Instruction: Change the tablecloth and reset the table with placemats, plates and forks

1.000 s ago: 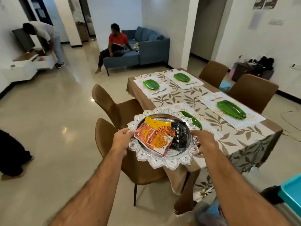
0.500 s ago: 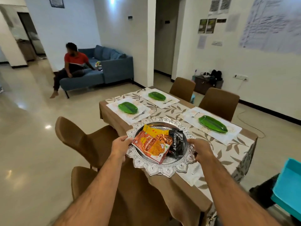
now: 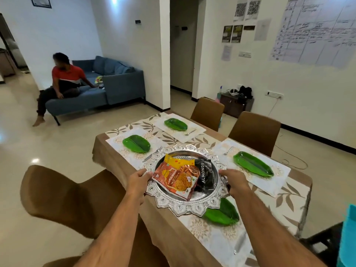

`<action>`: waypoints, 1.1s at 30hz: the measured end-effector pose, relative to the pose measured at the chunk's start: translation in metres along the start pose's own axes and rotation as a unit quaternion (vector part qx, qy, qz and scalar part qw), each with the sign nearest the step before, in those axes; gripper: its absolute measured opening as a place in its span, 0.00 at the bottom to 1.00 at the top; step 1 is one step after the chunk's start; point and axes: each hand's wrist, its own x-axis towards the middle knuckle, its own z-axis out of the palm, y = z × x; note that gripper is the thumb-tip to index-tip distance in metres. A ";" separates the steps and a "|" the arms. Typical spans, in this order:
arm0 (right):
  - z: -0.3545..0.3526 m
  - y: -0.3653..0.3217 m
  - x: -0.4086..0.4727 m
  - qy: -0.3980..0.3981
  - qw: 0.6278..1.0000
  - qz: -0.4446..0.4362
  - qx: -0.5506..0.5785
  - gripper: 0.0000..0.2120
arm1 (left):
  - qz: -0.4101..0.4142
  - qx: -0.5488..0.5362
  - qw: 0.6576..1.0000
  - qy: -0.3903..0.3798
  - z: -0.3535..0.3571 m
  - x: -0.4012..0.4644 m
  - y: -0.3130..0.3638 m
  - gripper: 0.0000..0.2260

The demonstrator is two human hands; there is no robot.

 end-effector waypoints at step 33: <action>0.121 -0.025 0.432 0.016 1.000 0.006 -0.018 0.08 | -0.002 0.049 0.996 0.069 0.213 0.357 0.000 0.18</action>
